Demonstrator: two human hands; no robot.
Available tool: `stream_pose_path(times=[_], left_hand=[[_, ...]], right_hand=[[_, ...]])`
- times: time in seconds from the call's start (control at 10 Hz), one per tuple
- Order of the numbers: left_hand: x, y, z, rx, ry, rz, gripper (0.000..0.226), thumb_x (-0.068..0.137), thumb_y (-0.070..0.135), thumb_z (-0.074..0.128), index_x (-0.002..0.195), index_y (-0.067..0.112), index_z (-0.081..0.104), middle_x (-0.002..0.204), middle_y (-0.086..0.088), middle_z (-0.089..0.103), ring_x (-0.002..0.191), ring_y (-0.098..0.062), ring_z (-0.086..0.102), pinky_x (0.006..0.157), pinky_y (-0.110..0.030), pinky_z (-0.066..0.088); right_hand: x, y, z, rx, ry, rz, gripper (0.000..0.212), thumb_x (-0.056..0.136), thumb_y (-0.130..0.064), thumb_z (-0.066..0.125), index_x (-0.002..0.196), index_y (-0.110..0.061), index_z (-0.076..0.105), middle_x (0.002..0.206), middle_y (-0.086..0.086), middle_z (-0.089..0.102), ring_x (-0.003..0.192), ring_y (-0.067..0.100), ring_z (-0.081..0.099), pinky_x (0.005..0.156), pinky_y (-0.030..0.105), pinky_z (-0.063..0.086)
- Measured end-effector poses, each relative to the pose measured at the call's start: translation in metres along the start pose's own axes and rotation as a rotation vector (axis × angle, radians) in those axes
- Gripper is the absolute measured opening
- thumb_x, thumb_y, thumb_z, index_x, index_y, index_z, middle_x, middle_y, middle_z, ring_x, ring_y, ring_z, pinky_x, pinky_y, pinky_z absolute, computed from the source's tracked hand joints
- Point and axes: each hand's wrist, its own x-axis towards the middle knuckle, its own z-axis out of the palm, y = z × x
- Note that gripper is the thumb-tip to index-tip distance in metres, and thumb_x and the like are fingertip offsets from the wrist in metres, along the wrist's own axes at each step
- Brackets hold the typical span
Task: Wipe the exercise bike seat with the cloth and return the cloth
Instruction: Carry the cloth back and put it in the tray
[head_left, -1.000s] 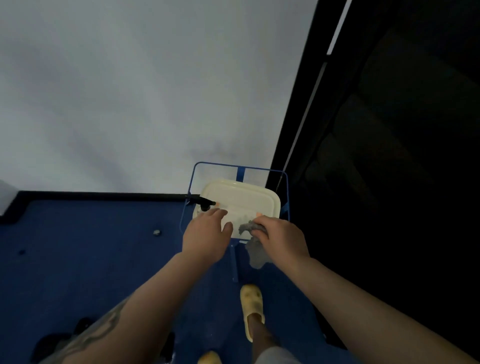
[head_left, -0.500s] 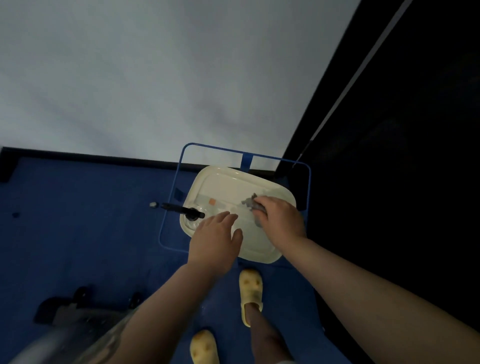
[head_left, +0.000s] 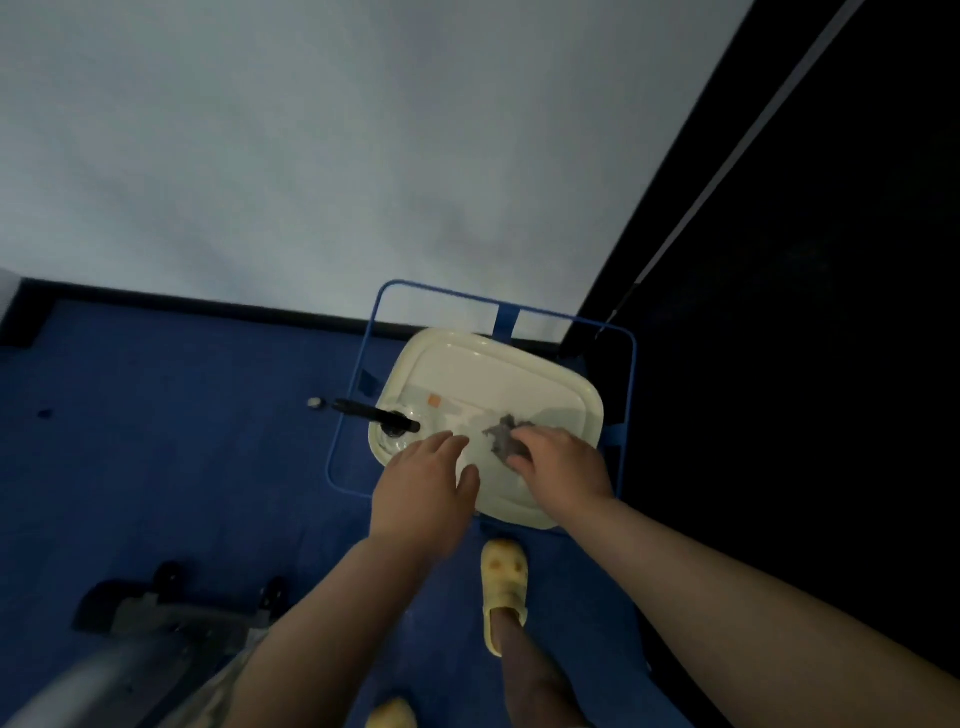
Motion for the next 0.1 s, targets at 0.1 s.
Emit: stream_pose_path(times=[0.1], left_hand=[[-0.0149,0.0029,-0.0230,0.000,0.061,0.039,0.044,0.096,0.035,0.038,0.138,0.022,0.043,0.145,0.005,0.043,0.132,-0.016,0.038,0.106,-0.030,0.030]], right_hand=[[-0.0225,-0.0136,-0.0204,-0.023,0.072,0.004,0.029,0.096,-0.033,0.049,0.121,-0.022,0.058,0.118,0.000,0.063,0.108,0.022,0.056,0.077,0.033,0.047]])
